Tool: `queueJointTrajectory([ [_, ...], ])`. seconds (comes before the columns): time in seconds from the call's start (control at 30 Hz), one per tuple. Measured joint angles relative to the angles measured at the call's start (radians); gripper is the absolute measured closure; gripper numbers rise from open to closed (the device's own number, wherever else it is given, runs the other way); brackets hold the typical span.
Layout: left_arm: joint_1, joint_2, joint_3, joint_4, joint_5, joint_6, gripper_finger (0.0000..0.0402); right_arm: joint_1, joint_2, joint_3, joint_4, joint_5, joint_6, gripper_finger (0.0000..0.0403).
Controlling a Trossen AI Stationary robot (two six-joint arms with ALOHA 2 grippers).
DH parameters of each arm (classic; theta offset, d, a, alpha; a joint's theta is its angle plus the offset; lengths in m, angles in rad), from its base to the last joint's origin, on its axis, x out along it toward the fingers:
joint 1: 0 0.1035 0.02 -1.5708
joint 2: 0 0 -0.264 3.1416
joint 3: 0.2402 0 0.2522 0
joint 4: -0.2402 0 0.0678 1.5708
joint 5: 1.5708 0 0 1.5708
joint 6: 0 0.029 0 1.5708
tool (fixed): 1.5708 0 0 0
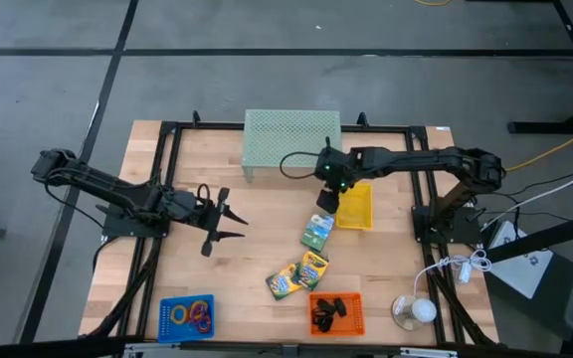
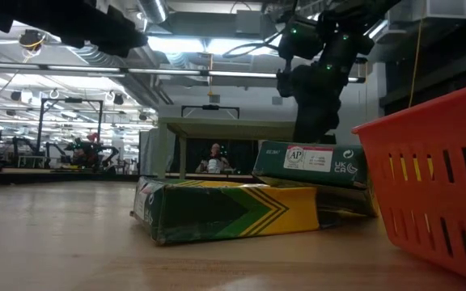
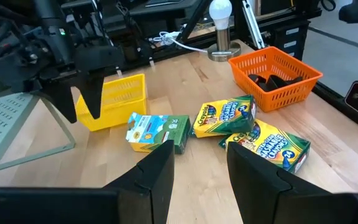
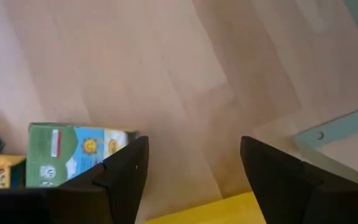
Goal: Pick & Place Office Desk Supplies
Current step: Put the box of crayons into the yellow bin, then adjust the shelf
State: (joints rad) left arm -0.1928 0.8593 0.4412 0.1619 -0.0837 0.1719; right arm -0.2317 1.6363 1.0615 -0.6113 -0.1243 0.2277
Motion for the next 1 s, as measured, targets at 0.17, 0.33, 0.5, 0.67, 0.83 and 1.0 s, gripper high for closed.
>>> queueJointTrajectory([
  [0.17, 0.0, 0.0, 0.0, -0.005, 0.0, 0.0, 0.0256, 0.021, 0.0, 0.0, -0.003, -0.014, 0.014, 0.0147],
  [0.33, 0.0, 0.0, 0.0, -0.005, 0.0, -0.003, 0.0256, 0.064, 0.001, -0.001, -0.003, 0.0, 0.058, 0.0147],
  [0.5, 0.0, 0.001, 0.0, -0.005, 0.0, -0.004, 0.0256, 0.139, 0.001, -0.001, 0.001, -0.018, 0.121, 0.0147],
  [0.67, 0.0, 0.001, 0.0, -0.005, 0.005, -0.003, 0.0256, 0.185, 0.021, -0.02, -0.029, -0.066, 0.177, 0.0147],
  [0.83, 0.0, 0.001, 0.0, -0.005, 0.005, 0.005, 0.0256, 0.155, 0.003, -0.011, -0.016, 0.003, 0.167, 0.0147],
  [1.0, 0.0, 0.001, 0.0, -0.002, 0.009, -0.004, 0.0256, 0.122, 0.002, 0.024, -0.009, 0.004, 0.154, 0.0147],
])
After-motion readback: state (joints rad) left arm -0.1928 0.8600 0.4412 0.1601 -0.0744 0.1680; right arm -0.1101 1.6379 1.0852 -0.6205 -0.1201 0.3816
